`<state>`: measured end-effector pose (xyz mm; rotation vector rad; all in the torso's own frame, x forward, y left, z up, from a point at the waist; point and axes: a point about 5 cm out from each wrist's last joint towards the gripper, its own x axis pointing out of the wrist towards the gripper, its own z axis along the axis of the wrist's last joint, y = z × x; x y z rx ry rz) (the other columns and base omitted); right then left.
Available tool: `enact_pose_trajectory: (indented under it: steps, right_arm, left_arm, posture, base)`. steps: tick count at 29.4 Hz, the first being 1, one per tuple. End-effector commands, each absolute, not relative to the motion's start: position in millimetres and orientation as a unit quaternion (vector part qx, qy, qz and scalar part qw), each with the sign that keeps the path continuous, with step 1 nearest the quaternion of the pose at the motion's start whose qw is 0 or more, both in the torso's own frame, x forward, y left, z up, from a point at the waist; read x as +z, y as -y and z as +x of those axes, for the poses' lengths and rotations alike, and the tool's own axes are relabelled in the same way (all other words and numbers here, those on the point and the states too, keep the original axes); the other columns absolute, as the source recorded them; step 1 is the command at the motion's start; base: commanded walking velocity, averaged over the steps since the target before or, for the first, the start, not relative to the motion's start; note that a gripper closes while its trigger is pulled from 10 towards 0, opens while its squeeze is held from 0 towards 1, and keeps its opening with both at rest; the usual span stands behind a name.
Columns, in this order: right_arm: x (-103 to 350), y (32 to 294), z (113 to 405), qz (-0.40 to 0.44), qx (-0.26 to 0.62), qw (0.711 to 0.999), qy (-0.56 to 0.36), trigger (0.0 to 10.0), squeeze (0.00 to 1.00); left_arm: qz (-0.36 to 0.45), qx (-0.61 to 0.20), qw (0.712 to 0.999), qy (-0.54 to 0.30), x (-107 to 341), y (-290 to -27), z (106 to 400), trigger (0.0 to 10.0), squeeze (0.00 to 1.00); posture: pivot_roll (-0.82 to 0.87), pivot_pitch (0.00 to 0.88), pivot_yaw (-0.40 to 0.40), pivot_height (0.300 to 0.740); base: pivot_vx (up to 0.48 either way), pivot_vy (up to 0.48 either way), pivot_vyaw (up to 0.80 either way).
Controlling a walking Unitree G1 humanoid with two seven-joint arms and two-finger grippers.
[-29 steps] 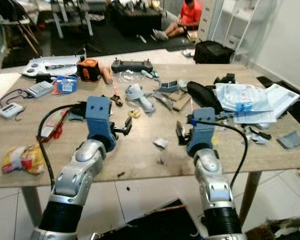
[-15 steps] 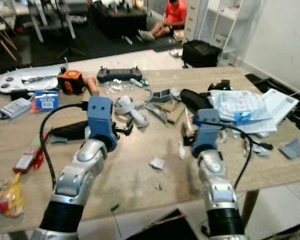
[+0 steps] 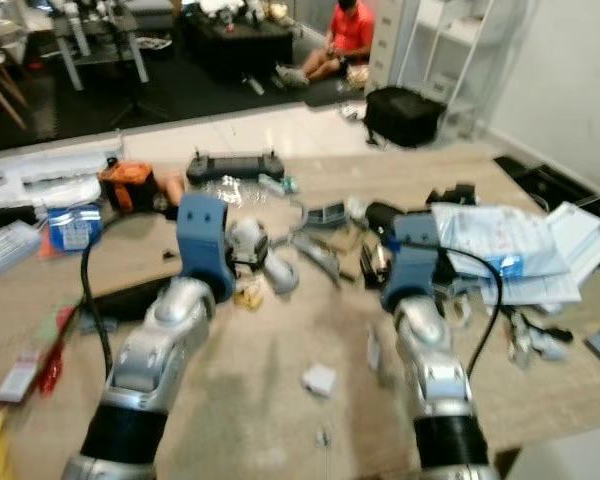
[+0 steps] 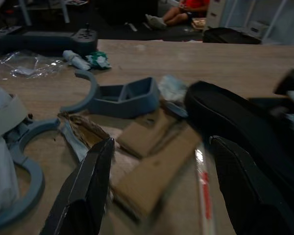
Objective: Picking trash to rubbish bin
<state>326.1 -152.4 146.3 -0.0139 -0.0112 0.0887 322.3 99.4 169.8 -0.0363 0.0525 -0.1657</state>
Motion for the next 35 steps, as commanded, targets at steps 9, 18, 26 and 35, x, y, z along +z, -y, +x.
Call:
enact_pose_trajectory:
  steps: [9,18,26,35]
  right_arm:
    - [142.9,156.6,325.1,-0.006,0.039,0.999,-0.006,10.0,0.00]
    - [146.5,155.9,327.7,-0.005,0.042,0.999,-0.003,10.0,0.00]
    - [148.7,156.3,328.3,-0.004,0.042,0.999,0.001,10.0,0.00]
    - [147.6,155.5,327.5,-0.002,0.042,0.999,-0.001,10.0,0.00]
  left_arm:
    - [-0.010,-0.089,0.995,-0.031,166.6,-96.2,319.9,10.0,0.00]
    - [0.003,-0.085,0.996,-0.026,167.1,-96.3,321.4,10.0,0.00]
    - [0.012,-0.079,0.996,-0.044,164.7,-99.1,323.2,10.0,0.00]
    - [0.007,-0.075,0.996,-0.056,161.4,-99.6,323.2,10.0,0.00]
  posture:
    - [-0.01,0.056,-0.030,0.740]
    - [-0.01,0.066,-0.030,0.740]
    - [-0.01,0.066,-0.027,0.740]
    - [-0.01,0.067,-0.026,0.740]
  base:
    - [0.000,0.000,0.00]
    - [0.000,0.000,0.00]
    - [0.000,-0.355,0.00]
    - [0.000,-0.163,0.00]
